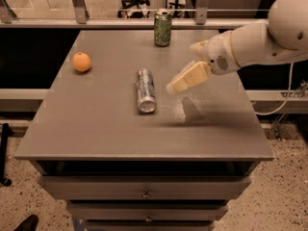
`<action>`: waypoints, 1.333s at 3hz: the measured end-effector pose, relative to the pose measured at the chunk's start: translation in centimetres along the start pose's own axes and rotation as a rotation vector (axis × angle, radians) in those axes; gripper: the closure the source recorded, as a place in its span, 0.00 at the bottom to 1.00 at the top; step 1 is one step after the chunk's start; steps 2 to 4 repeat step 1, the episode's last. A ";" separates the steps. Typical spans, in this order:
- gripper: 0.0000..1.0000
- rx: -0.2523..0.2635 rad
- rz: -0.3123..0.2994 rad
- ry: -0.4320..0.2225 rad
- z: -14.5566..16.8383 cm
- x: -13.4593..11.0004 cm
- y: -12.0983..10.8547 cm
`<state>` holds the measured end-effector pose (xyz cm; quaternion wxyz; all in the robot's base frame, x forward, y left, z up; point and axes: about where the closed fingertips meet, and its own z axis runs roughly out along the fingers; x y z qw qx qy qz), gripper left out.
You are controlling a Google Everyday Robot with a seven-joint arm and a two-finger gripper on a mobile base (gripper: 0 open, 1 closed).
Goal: Knock redbull can over
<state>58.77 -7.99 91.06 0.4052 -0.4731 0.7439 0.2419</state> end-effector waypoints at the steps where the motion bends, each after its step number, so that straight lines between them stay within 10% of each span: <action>1: 0.00 0.004 -0.008 0.023 -4.3 2.0 -1.8; 4: 0.00 0.004 -0.008 0.023 -4.3 2.0 -1.8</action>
Offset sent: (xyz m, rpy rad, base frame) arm 0.0000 0.0000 0.0000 0.0000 0.0000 0.0000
